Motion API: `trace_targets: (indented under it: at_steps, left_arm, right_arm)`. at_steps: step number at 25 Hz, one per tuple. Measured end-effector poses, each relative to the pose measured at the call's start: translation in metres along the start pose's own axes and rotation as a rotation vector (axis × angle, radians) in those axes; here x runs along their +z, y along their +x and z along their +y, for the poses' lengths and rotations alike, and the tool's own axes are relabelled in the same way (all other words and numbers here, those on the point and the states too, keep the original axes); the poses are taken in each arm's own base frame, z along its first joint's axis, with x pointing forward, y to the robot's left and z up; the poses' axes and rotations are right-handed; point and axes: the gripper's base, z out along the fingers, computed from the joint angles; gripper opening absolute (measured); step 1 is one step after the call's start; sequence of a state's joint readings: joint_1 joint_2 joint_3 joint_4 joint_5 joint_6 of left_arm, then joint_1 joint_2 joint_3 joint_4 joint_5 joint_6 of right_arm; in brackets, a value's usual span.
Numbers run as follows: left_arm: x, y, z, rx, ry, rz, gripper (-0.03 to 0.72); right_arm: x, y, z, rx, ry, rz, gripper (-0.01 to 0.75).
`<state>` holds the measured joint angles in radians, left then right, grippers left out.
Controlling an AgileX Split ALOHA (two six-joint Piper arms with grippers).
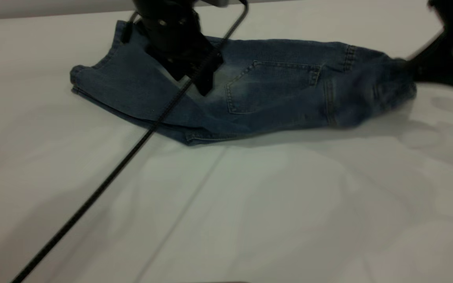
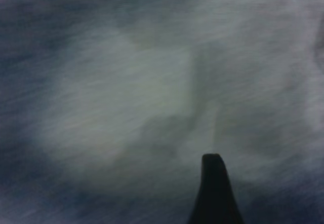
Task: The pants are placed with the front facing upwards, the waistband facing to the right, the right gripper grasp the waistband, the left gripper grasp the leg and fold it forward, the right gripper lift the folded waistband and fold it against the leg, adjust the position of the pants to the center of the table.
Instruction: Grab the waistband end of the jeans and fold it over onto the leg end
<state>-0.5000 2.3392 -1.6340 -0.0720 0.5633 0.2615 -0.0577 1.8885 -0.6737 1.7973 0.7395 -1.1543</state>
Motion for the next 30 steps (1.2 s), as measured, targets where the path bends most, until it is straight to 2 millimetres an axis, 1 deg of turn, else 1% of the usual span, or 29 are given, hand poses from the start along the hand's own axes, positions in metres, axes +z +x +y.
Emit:
trace_targets:
  at_steps: [5,8,11,12,14,15,17,19,22,24,27,30]
  left_arm:
    - [0.021,0.003,-0.039,0.071,0.065,0.017,0.465]
    - [0.024,-0.001,-0.065,0.109,0.097,0.001,0.465]
    - [0.026,-0.004,-0.092,0.144,0.124,-0.025,0.465]
    - [0.026,-0.004,-0.098,0.153,0.129,-0.031,0.465]
    - [0.026,-0.005,-0.104,0.158,0.134,-0.034,0.465]
    - [0.024,-0.006,-0.103,0.153,0.133,-0.037,0.465]
    - [0.016,-0.008,-0.096,0.137,0.13,-0.037,0.464]
    - [0.001,-0.015,-0.083,0.117,0.119,-0.06,0.464]
    - [-0.031,-0.027,-0.06,0.118,0.074,-0.115,0.464]
    - [-0.042,-0.028,-0.044,0.126,0.041,-0.115,0.463]
    - [-0.045,-0.021,-0.015,0.108,0.001,-0.068,0.456]
    - [-0.042,-0.011,0.012,0.074,-0.022,-0.016,0.454]
  right_arm:
    - [-0.025,-0.003,0.036,-0.107,-0.106,-0.063,0.046]
    - [-0.038,-0.001,0.051,-0.163,-0.153,-0.089,0.046]
    - [-0.048,0.001,0.063,-0.24,-0.186,-0.108,0.046]
    - [-0.05,0.001,0.065,-0.262,-0.189,-0.112,0.046]
    - [-0.052,0.002,0.067,-0.29,-0.189,-0.112,0.046]
    - [-0.052,0.003,0.067,-0.296,-0.188,-0.11,0.046]
    - [-0.052,0.003,0.067,-0.299,-0.188,-0.109,0.046]
    - [-0.052,0.003,0.067,-0.299,-0.188,-0.109,0.046]
    - [-0.052,0.003,0.068,-0.301,-0.189,-0.109,0.046]
    - [-0.054,0.003,0.069,-0.308,-0.196,-0.109,0.046]
    - [-0.056,0.005,0.075,-0.338,-0.241,-0.098,0.046]
    - [-0.06,0.002,0.085,-0.372,-0.282,-0.105,0.046]
